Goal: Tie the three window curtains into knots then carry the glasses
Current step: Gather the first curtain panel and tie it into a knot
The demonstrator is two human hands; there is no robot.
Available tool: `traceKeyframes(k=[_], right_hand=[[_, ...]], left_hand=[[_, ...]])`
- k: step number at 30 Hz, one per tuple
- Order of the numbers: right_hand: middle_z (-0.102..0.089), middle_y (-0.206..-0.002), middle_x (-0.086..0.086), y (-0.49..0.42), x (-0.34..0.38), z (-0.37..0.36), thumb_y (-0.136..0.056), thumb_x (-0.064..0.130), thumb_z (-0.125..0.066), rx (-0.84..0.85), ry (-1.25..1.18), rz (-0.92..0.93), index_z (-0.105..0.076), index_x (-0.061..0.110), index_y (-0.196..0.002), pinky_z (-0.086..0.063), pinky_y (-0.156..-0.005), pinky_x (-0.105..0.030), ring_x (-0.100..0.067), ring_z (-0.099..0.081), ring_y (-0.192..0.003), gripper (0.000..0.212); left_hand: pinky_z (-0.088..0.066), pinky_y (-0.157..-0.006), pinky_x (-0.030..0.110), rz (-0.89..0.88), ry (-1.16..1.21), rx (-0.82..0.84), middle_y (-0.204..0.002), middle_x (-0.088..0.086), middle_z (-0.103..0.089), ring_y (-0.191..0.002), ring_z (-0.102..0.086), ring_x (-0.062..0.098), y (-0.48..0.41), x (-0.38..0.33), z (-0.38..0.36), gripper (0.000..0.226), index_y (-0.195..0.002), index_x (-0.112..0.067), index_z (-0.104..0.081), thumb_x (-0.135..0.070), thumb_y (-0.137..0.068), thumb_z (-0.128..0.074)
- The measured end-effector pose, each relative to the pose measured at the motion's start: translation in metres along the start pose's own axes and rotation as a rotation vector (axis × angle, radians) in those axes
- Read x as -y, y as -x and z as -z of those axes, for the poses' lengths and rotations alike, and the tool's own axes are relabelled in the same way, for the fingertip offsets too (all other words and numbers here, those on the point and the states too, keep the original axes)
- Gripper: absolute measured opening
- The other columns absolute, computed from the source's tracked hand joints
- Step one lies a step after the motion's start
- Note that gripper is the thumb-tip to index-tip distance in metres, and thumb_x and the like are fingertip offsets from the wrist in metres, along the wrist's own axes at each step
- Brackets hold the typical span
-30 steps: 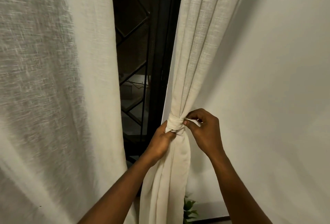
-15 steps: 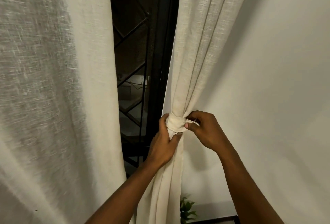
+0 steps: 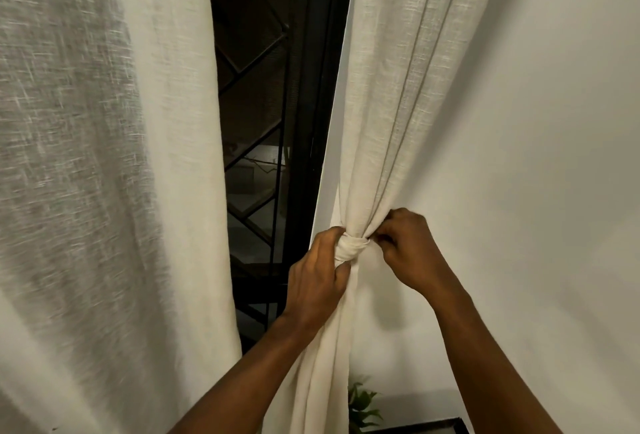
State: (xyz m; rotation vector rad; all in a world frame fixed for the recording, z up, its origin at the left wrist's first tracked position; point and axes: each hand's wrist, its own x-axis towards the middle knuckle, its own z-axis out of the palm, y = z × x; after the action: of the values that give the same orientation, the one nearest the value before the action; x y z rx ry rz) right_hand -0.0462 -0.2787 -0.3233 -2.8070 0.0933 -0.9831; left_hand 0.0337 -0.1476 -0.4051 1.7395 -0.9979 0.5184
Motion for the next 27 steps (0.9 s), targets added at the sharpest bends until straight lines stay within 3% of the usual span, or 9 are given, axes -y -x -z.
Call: traceKeyframes(k=[2, 7, 12, 15, 18, 20, 24, 27], right_hand=[[-0.068, -0.076, -0.003, 0.001, 0.001, -0.003, -0.072, 0.005, -0.062, -0.157, 0.069, 0.011, -0.074, 0.012, -0.075, -0.041, -0.073, -0.032, -0.029, -0.061, -0.071, 0.015], [-0.064, -0.097, -0.006, 0.007, 0.012, -0.016, -0.083, 0.015, -0.062, -0.425, -0.071, -0.191, -0.070, 0.007, -0.094, -0.046, -0.077, -0.027, -0.021, -0.058, -0.088, 0.015], [-0.064, -0.081, 0.008, 0.007, 0.022, -0.018, -0.086, 0.019, -0.067, -0.302, -0.344, -0.489, -0.062, 0.016, -0.092, -0.046, -0.065, -0.020, -0.005, -0.060, -0.070, 0.008], [-0.070, -0.083, 0.006, 0.005, 0.018, -0.020, -0.088, 0.022, -0.063, -0.160, -0.459, -0.602, -0.066, 0.015, -0.094, -0.052, -0.065, -0.024, -0.011, -0.067, -0.071, 0.010], [-0.072, -0.087, 0.001, 0.001, 0.015, -0.018, -0.089, 0.019, -0.062, -0.121, -0.677, -0.678, -0.067, 0.012, -0.102, -0.049, -0.058, -0.017, -0.011, -0.069, -0.067, 0.016], [-0.073, -0.088, -0.001, 0.001, 0.014, -0.017, -0.088, 0.014, -0.061, -0.105, -0.771, -0.690, -0.068, 0.012, -0.103, -0.050, -0.060, -0.023, -0.014, -0.070, -0.070, 0.017], [-0.074, -0.082, -0.002, 0.003, 0.019, -0.019, -0.086, 0.003, -0.059, -0.272, -0.810, -0.677, -0.073, 0.008, -0.095, -0.055, -0.060, -0.025, -0.019, -0.071, -0.074, 0.018], [-0.075, -0.087, -0.002, 0.006, 0.027, -0.026, -0.087, 0.004, -0.062, -0.466, -0.815, -0.660, -0.075, 0.010, -0.097, -0.059, -0.073, -0.035, -0.019, -0.072, -0.082, 0.017]], left_hand=[[-0.051, -0.060, 0.024, -0.028, -0.028, -0.004, -0.107, 0.002, -0.065, -0.079, -0.066, 0.017, -0.002, 0.000, -0.001, 0.053, -0.123, -0.026, -0.038, -0.011, -0.080, -0.064], [-0.053, -0.066, 0.025, -0.016, -0.012, -0.012, -0.106, 0.000, -0.066, -0.082, -0.066, 0.015, -0.005, -0.001, -0.004, 0.049, -0.122, -0.029, -0.037, -0.011, -0.083, -0.061], [-0.050, -0.071, 0.024, 0.050, 0.020, -0.007, -0.110, -0.001, -0.065, -0.087, -0.066, 0.017, -0.006, -0.001, -0.005, 0.049, -0.121, -0.033, -0.033, -0.013, -0.085, -0.060], [-0.050, -0.070, 0.025, 0.063, 0.029, -0.008, -0.108, -0.002, -0.065, -0.086, -0.065, 0.015, -0.007, -0.001, -0.003, 0.049, -0.121, -0.033, -0.034, -0.016, -0.085, -0.063], [-0.053, -0.072, 0.026, 0.065, 0.045, -0.004, -0.108, -0.001, -0.065, -0.087, -0.065, 0.014, -0.008, -0.002, -0.004, 0.049, -0.122, -0.032, -0.034, -0.020, -0.086, -0.066], [-0.056, -0.074, 0.030, 0.092, 0.053, 0.010, -0.108, -0.002, -0.066, -0.088, -0.066, 0.014, -0.009, -0.001, -0.005, 0.050, -0.122, -0.033, -0.033, -0.022, -0.086, -0.066], [-0.055, -0.072, 0.036, 0.132, 0.059, 0.024, -0.104, -0.002, -0.066, -0.086, -0.066, 0.015, -0.008, 0.001, -0.006, 0.041, -0.121, -0.023, -0.042, -0.021, -0.086, -0.064], [-0.055, -0.069, 0.040, 0.165, 0.108, 0.036, -0.100, -0.002, -0.066, -0.082, -0.065, 0.014, -0.009, -0.002, -0.007, 0.032, -0.115, -0.016, -0.048, -0.024, -0.087, -0.062]])
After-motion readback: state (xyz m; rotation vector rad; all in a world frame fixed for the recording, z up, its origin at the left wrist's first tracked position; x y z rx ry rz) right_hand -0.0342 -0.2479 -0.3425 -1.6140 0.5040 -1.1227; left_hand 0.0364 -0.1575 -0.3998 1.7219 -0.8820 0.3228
